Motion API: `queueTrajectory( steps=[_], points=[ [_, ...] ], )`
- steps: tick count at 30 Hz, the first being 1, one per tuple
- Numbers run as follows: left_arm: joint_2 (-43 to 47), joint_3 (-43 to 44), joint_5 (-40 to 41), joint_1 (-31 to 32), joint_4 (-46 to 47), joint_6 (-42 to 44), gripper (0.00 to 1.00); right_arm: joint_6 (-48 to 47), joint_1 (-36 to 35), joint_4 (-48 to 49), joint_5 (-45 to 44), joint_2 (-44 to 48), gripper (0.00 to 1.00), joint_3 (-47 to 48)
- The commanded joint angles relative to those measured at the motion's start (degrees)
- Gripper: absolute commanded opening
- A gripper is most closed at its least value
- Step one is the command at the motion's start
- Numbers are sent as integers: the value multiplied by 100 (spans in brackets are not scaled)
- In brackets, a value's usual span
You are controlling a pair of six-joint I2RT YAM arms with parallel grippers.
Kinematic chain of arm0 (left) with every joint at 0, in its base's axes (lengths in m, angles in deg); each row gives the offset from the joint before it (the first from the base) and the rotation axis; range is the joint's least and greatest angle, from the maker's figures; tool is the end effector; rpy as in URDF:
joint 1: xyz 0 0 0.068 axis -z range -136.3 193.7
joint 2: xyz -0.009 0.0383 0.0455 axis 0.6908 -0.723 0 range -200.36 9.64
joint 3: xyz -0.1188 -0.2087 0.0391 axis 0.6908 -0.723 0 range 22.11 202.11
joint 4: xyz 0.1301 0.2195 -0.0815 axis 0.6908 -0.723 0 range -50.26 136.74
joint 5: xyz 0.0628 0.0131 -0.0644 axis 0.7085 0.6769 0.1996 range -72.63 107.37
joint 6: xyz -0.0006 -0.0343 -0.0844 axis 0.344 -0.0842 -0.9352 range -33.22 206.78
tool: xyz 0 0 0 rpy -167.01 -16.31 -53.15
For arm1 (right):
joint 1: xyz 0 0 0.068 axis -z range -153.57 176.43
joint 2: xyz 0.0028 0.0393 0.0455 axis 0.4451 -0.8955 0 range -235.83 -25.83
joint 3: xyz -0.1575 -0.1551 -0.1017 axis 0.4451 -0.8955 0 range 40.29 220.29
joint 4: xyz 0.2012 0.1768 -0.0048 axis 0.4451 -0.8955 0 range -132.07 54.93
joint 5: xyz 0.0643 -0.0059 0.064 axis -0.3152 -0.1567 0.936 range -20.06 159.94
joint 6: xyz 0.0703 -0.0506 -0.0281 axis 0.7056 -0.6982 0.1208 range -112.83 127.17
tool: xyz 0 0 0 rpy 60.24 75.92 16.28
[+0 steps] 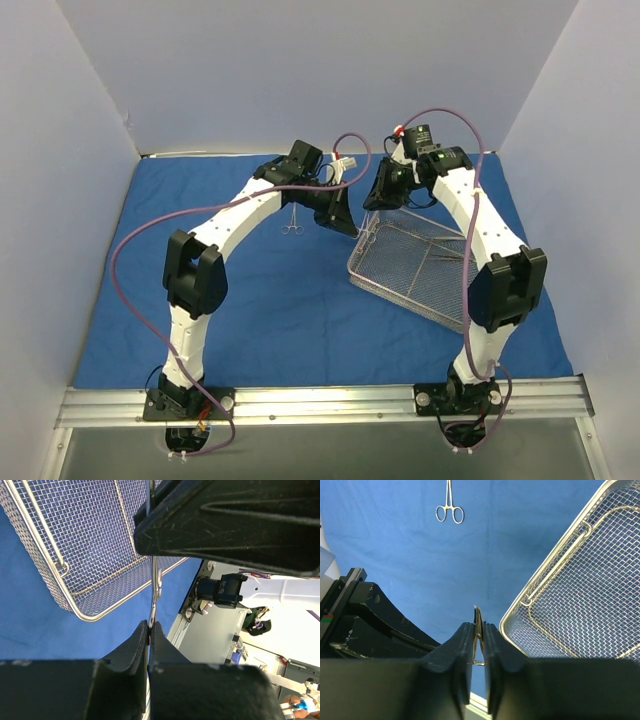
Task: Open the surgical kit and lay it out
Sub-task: Place the medical item in the surgical kit.
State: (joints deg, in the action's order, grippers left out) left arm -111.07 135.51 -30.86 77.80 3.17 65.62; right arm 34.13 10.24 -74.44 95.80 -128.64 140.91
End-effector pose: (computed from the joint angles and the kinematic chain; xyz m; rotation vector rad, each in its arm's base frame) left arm 0.3613 -0.3182 0.2420 0.6913 2.4920 -1.4338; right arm 0.4088 0.1557 0.2937 -0.0212 2.3757 0.8953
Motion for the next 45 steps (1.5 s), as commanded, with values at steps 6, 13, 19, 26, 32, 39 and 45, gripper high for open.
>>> queueTrajectory(
  steps=[6,13,19,26,32,39,45],
  points=[
    [205,-352,138,-465,147,210,2,-191,308,-492,-292,-3,66,494],
    [92,-697,463,-1564,-79,640,2,-665,1240,-904,-336,427,70,152],
    [-436,-224,936,-2145,-712,1237,2,-1017,1434,-1125,-732,726,70,-200],
    [-1113,577,1333,-2268,-1531,1712,2,-1026,1557,-967,-574,929,70,-701],
    [-1227,666,1746,-2523,-1865,1897,2,-1035,1592,-853,-477,1043,70,-1017],
    [-1192,621,1887,-2672,-1848,1897,2,-1035,1592,-712,-328,1140,69,-1352],
    [-1271,577,1878,-2672,-1795,1897,2,-1000,1592,-686,-319,1175,69,-1422]
  ],
)
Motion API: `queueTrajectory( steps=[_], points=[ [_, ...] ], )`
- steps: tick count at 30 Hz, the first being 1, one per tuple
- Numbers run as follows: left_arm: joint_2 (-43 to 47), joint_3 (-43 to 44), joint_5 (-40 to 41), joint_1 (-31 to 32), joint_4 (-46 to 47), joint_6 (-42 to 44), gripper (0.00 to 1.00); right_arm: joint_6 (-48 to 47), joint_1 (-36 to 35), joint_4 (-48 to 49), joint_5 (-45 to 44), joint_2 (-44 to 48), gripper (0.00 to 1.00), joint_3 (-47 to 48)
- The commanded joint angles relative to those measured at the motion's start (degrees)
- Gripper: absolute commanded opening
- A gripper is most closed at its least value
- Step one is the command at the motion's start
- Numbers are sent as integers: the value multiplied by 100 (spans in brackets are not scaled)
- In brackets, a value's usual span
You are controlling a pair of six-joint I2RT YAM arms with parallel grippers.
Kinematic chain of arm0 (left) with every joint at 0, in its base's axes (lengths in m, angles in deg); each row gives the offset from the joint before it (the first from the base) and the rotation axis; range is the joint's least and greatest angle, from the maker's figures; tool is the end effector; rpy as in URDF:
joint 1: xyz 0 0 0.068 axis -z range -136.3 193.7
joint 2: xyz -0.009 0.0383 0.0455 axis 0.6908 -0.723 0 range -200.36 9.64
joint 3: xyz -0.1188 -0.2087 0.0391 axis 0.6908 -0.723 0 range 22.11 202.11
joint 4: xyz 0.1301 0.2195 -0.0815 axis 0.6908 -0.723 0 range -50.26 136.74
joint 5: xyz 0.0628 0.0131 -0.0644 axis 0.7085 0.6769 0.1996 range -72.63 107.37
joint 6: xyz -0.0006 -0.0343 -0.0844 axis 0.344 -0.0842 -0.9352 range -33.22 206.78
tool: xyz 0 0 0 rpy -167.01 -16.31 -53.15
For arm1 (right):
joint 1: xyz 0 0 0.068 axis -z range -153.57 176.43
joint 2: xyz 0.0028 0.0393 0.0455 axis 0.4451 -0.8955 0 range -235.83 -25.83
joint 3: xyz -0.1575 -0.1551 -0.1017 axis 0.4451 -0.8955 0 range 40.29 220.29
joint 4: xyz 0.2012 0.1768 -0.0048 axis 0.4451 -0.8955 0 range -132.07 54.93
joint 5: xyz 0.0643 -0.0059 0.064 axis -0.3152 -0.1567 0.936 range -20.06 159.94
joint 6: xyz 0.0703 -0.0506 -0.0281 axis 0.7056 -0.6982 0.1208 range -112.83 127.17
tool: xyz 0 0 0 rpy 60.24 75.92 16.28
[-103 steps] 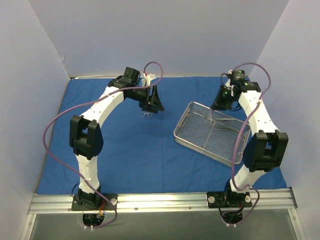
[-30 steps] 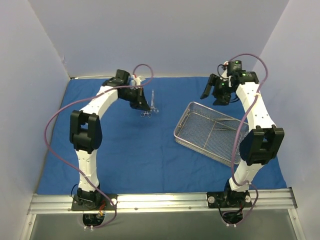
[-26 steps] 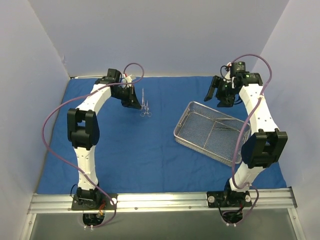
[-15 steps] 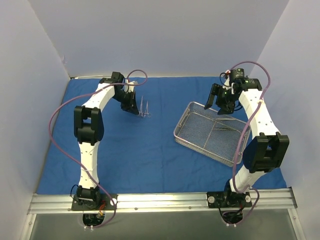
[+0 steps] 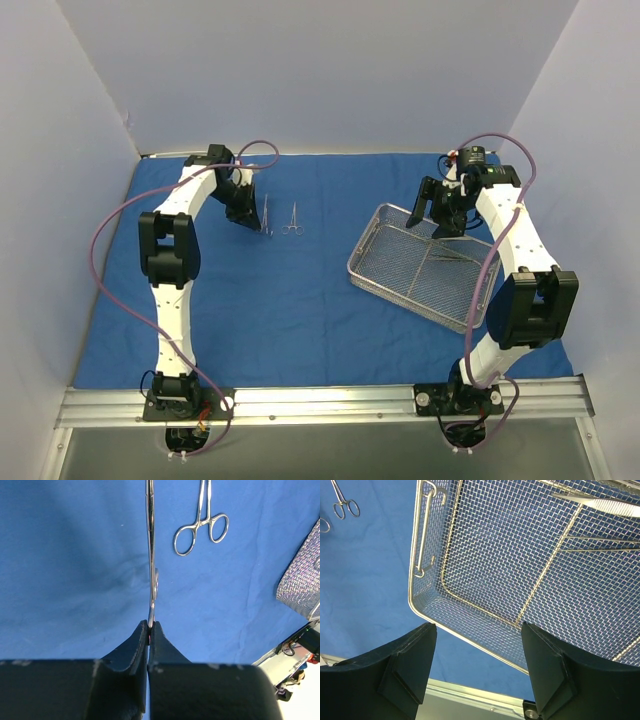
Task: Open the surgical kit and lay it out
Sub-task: Place the medical item in the surgical kit.
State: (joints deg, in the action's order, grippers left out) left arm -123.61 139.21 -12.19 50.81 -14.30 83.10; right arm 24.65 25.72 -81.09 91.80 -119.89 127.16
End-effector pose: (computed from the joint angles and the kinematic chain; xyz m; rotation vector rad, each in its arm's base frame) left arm 0.4620 -0.0983 0.1297 0.1706 2.8641 -0.7836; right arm 0.3831 0.0351 0.2545 0.2058 2.4979 0.6083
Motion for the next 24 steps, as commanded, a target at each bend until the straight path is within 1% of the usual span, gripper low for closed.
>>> queueTrajectory(
  steps=[1,13,24],
  points=[
    [-34,217,3,27,-31,157,2,-51,45,-12,81,318,69,-65],
    [-350,542,-357,1,74,43,2,19,45,32,107,389,69,-232],
    [-570,665,-410,-43,153,-36,2,46,45,49,133,345,69,-258]
  ],
)
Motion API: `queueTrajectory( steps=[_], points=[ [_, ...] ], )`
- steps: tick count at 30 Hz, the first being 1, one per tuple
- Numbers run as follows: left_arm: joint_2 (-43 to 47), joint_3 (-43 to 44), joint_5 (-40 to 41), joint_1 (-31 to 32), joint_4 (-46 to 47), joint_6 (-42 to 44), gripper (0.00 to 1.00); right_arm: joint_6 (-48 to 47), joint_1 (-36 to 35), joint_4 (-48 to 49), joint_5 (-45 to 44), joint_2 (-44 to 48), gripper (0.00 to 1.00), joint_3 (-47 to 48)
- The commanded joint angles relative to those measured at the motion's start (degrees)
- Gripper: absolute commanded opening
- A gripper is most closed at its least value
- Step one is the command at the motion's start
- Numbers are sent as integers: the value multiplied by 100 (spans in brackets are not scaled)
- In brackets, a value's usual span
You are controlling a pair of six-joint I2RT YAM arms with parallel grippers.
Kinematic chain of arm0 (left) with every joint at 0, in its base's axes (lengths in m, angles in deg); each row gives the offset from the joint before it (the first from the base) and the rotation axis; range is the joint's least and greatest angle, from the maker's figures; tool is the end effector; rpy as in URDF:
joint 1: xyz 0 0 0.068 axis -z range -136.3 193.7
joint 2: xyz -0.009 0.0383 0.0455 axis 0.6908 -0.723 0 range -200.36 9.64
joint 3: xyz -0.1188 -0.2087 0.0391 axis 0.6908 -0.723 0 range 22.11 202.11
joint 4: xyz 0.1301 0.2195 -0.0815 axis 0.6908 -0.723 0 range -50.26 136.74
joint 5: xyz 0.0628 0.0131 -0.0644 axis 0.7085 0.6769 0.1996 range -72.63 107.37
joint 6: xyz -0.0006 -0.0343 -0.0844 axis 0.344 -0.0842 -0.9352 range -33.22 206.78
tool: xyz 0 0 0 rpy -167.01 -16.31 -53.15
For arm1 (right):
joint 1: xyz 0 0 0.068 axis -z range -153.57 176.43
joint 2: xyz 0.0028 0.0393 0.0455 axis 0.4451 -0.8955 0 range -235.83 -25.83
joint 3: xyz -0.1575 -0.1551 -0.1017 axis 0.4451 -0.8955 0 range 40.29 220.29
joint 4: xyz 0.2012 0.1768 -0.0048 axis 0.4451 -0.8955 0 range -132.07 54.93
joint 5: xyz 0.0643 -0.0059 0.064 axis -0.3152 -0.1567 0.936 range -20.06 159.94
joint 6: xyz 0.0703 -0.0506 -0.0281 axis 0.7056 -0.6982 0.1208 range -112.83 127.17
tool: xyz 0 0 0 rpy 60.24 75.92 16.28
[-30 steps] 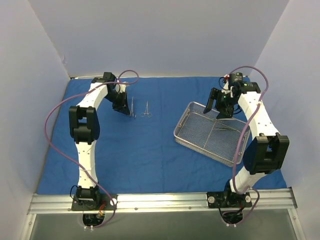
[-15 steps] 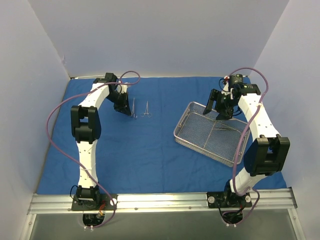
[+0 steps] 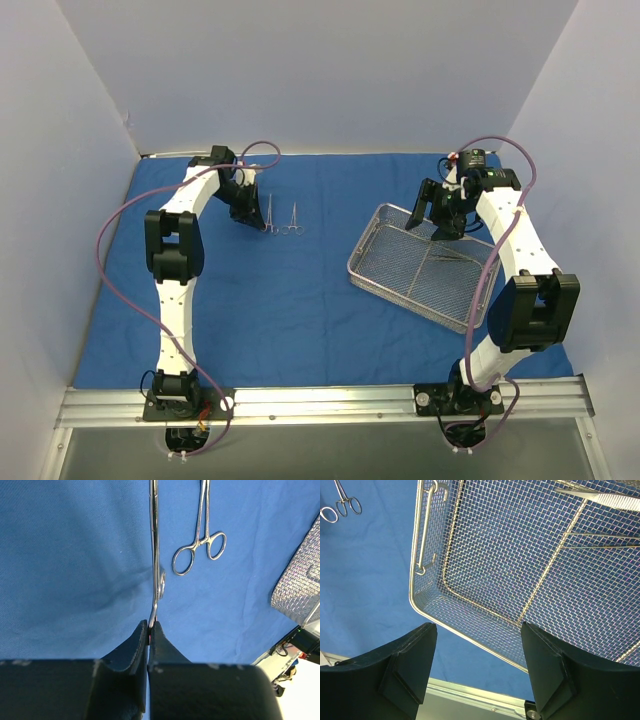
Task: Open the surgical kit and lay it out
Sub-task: Place the medical item in the surgical kit.
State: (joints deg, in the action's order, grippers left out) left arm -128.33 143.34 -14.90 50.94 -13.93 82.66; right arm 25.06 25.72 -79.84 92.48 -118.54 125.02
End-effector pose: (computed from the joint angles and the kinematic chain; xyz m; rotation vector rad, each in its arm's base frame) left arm 0.4736 -0.1041 0.1151 0.1690 2.8565 -0.8546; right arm 0.3787 0.0360 0.2523 0.2068 2.4899 0.6259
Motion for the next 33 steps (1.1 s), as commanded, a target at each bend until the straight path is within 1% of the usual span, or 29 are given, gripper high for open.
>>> queueTrajectory(
  steps=[1,4,18,23,33],
  points=[
    [-142,269,-139,-48,99,-1,2,4,45,-75,83,200,69,-44],
    [-282,445,-25,-57,-68,25,2,22,45,-67,92,192,69,-35],
    [-476,718,291,-100,-288,43,3,92,45,-58,118,235,69,-106],
    [-520,727,432,-162,-358,43,9,109,36,-49,127,253,69,-132],
    [-617,814,511,-215,-394,8,13,153,45,-23,162,262,69,-132]
  ],
)
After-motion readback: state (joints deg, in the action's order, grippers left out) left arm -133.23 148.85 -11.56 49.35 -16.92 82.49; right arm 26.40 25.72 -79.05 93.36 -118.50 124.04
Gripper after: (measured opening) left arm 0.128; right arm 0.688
